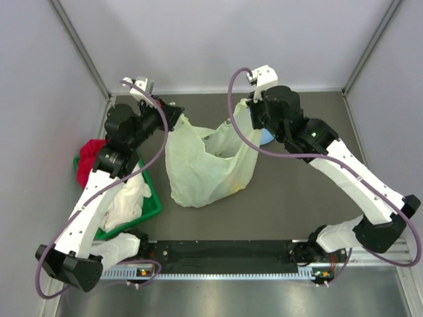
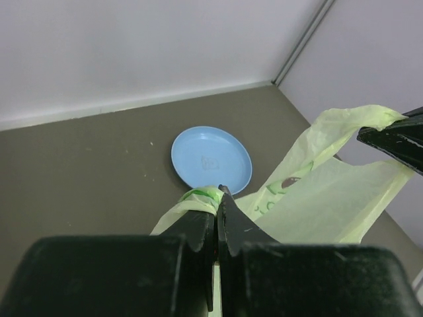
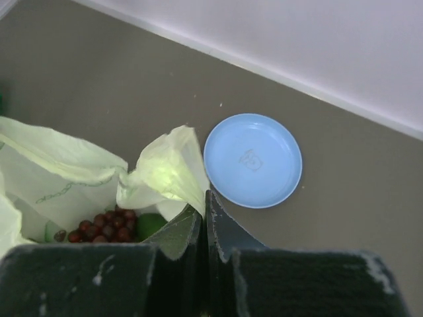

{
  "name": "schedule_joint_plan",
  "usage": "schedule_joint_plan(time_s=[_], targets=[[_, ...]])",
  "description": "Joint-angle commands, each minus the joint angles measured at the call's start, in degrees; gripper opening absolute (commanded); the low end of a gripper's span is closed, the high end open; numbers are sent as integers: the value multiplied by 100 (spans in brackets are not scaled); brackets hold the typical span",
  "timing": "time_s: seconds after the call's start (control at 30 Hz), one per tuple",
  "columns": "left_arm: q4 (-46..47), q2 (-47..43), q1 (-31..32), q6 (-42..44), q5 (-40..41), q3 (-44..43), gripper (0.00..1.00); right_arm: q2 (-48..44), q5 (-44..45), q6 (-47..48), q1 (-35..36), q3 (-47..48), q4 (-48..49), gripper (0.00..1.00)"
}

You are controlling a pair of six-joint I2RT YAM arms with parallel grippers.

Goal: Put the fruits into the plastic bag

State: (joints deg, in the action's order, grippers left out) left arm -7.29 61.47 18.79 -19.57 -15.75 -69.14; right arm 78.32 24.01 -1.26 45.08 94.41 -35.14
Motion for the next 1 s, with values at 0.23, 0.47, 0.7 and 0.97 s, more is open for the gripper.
schedule_joint_plan(time_s=[0.23,0.47,0.7,0.97], targets=[[342,-223,-24,331,-200,235,0,-704,-151,-446,-61,-353,393,1],[492,93,-24,366,-517,-81,0,-801,297,-270,-61,-248,323,1],[518,216,-24,384,-596,-21,0,-863,367,-287,-61,-432,297,1],[325,-21,-24,349,-623,331,49,-1003,43,-472,-61,-792,288,30]])
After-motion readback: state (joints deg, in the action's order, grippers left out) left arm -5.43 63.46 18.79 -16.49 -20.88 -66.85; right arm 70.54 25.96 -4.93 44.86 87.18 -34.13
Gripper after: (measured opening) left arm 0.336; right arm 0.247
